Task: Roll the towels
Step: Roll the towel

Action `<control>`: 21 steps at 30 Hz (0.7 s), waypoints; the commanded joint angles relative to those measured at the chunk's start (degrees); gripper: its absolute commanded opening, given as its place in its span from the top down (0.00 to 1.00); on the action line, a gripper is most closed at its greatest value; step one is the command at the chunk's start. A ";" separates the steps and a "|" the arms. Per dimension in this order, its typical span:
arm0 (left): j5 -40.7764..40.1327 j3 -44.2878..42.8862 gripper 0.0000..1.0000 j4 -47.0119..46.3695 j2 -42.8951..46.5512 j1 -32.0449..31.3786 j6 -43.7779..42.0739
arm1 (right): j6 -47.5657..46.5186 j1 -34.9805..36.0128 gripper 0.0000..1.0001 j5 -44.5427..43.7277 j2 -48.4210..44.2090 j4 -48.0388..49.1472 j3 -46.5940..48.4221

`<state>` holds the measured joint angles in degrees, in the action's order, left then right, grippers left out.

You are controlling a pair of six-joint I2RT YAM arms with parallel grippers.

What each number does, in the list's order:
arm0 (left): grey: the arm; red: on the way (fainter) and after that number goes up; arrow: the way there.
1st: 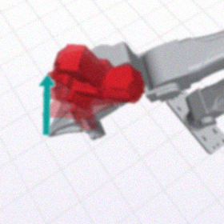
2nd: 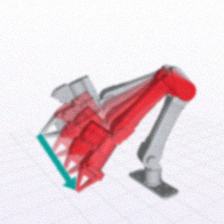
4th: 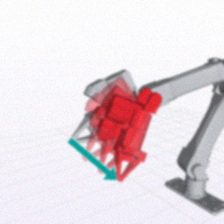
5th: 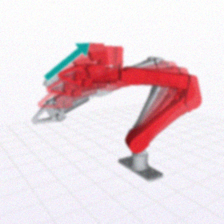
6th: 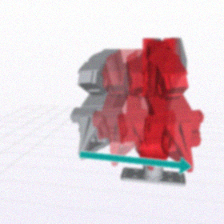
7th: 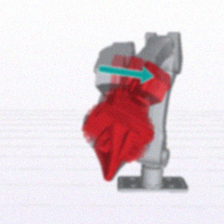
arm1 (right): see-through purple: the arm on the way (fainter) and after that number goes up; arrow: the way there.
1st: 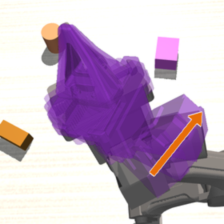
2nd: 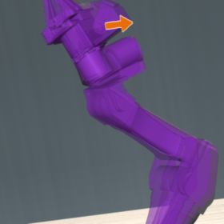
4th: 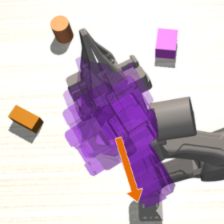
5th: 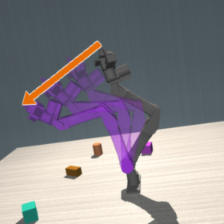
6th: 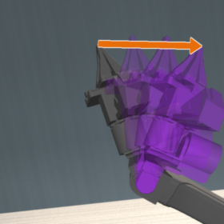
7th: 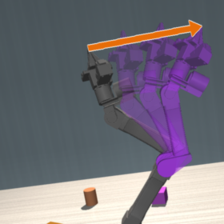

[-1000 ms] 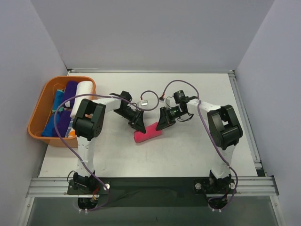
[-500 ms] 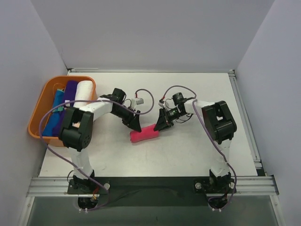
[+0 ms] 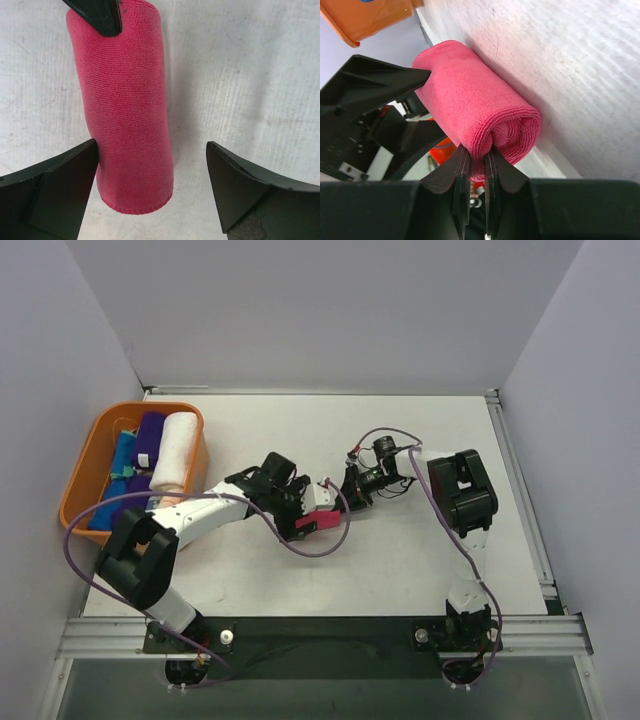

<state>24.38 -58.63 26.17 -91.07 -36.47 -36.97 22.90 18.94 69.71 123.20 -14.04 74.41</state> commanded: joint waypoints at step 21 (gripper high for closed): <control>-8.39 2.65 0.29 -12.38 -9.47 -7.39 -19.37 | 4.00 -2.32 1.00 3.41 8.72 -5.64 11.98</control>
<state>10.72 -55.05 9.41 -97.73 -43.55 -54.81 26.17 17.63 73.19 130.78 -18.52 83.40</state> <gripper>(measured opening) 0.738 0.129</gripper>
